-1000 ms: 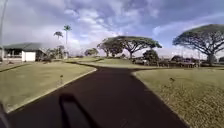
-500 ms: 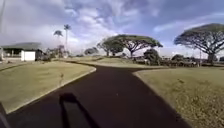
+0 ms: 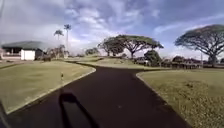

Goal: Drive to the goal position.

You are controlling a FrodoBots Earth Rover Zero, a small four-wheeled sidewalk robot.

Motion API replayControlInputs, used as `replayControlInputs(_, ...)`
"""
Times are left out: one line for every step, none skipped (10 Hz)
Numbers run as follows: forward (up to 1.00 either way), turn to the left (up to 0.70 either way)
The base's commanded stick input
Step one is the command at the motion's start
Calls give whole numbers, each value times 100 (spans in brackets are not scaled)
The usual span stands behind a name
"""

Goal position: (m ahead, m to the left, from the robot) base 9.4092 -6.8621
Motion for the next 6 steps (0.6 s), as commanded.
replayControlInputs(70, 0)
replayControlInputs(70, 0)
replayControlInputs(70, 0)
replayControlInputs(70, 0)
replayControlInputs(70, 0)
replayControlInputs(70, 0)
